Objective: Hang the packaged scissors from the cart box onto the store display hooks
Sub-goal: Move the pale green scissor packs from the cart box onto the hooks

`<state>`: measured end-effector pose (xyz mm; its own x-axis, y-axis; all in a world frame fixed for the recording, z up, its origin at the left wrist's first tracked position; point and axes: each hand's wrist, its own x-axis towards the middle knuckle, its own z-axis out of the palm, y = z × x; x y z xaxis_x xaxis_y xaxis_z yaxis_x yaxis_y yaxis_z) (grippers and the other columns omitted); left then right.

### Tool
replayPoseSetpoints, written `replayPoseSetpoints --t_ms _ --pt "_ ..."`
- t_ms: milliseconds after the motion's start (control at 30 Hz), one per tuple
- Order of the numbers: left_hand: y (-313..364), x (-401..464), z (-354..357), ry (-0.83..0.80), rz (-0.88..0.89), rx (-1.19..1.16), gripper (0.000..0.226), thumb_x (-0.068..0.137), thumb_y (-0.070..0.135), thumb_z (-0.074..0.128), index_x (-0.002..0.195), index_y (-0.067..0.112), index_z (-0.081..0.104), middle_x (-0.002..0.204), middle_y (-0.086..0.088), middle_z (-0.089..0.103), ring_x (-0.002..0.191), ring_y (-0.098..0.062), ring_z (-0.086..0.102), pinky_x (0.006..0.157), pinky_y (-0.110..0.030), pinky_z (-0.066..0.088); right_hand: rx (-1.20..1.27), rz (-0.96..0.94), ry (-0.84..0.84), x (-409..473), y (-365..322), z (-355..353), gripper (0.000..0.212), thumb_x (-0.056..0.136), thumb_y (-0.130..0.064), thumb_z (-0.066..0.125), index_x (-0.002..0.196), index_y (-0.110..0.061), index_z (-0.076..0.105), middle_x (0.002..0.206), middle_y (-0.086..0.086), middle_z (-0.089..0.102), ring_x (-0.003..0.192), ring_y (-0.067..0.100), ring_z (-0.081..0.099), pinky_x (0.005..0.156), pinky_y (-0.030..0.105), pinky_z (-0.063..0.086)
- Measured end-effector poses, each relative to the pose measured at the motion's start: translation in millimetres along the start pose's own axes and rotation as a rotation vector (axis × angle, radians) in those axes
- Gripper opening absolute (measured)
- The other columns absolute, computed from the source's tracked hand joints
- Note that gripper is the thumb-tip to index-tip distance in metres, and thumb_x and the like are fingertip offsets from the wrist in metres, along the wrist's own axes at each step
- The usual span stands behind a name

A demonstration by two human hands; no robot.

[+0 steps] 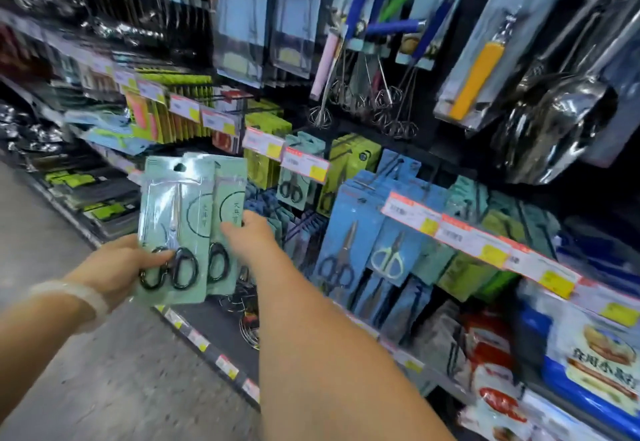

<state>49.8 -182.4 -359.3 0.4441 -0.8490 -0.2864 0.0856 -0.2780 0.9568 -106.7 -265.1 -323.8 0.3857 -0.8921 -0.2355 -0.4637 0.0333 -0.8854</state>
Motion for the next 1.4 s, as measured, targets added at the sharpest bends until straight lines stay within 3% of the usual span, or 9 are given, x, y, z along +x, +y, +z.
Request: replayPoseSetpoints --t_ms 200,400,500,633,800,1100,1200,1333,1400 --pt "1 72 -17 -0.11 -0.037 -0.043 0.048 0.067 0.009 0.077 0.109 -0.004 0.058 0.101 -0.021 0.066 0.09 -0.031 0.057 0.081 -0.05 0.045 0.003 0.005 0.077 58 -5 2 0.047 0.092 -0.032 0.047 0.134 -0.011 0.046 0.139 0.01 0.049 0.118 0.024 0.05 0.105 0.04 0.04" --pt "13 155 -23 -0.237 0.01 0.148 0.017 0.078 0.006 0.072 0.087 0.005 0.057 0.09 -0.028 0.062 0.093 -0.042 0.058 0.095 -0.056 0.043 0.015 0.108 0.233 109 18 17 0.042 0.095 -0.035 0.046 0.125 -0.005 0.049 0.123 0.008 0.055 0.095 0.022 0.053 0.077 0.03 0.045" --pt "12 200 -29 -0.334 -0.004 0.275 0.075 0.056 0.036 0.078 0.11 -0.009 0.051 0.112 -0.042 0.051 0.108 -0.056 0.05 0.096 -0.062 0.039 0.081 0.208 0.337 119 23 28 0.04 0.095 -0.034 0.046 0.121 -0.004 0.052 0.12 0.013 0.057 0.099 0.028 0.057 0.081 0.037 0.048" --pt "33 236 -36 -0.477 0.002 0.408 0.046 0.07 0.028 0.076 0.104 0.002 0.061 0.099 -0.013 0.067 0.094 -0.032 0.061 0.094 -0.045 0.047 0.085 0.285 0.47 124 12 34 0.033 0.097 -0.026 0.046 0.121 -0.005 0.054 0.124 0.015 0.058 0.109 0.03 0.057 0.08 0.031 0.044" --pt "26 285 -26 -0.599 0.011 0.456 0.092 0.052 0.046 0.078 0.133 0.016 0.047 0.139 -0.003 0.051 0.127 -0.027 0.049 0.108 -0.05 0.037 0.084 0.339 0.557 131 -4 21 0.033 0.097 -0.026 0.046 0.118 -0.002 0.053 0.12 0.014 0.058 0.109 0.031 0.056 0.097 0.043 0.048" --pt "41 273 4 -0.644 -0.042 0.339 0.085 0.063 0.033 0.076 0.139 0.02 0.04 0.146 -0.001 0.043 0.134 -0.025 0.04 0.111 -0.054 0.031 0.245 0.343 0.638 154 -13 -5 0.012 0.096 -0.023 0.046 0.103 -0.013 0.049 0.074 -0.001 0.047 0.061 0.012 0.04 0.053 0.023 0.037" --pt "44 268 9 -0.647 -0.031 0.337 0.061 0.078 0.018 0.07 0.134 0.013 0.045 0.142 -0.004 0.047 0.13 -0.027 0.044 0.111 -0.053 0.033 0.237 0.389 0.625 160 -6 -3 0.022 0.097 -0.025 0.045 0.111 -0.008 0.048 0.079 -0.001 0.047 0.066 0.012 0.043 0.062 0.024 0.04" --pt "41 267 11 -0.668 -0.049 0.319 0.052 0.083 0.011 0.067 0.131 0.012 0.049 0.137 -0.002 0.053 0.126 -0.025 0.047 0.112 -0.049 0.032 0.222 0.409 0.624 171 1 0 0.052 0.098 -0.029 0.043 0.144 -0.008 0.03 0.13 0.01 0.047 0.109 0.024 0.051 0.089 0.033 0.047" --pt "34 275 12 -0.674 -0.049 0.343 0.072 0.072 0.025 0.074 0.136 0.017 0.044 0.14 0.0 0.05 0.13 -0.024 0.045 0.112 -0.05 0.033 0.272 0.38 0.677 178 2 -2 0.039 0.097 -0.027 0.046 0.131 -0.009 0.042 0.111 0.009 0.056 0.098 0.023 0.055 0.084 0.03 0.046"
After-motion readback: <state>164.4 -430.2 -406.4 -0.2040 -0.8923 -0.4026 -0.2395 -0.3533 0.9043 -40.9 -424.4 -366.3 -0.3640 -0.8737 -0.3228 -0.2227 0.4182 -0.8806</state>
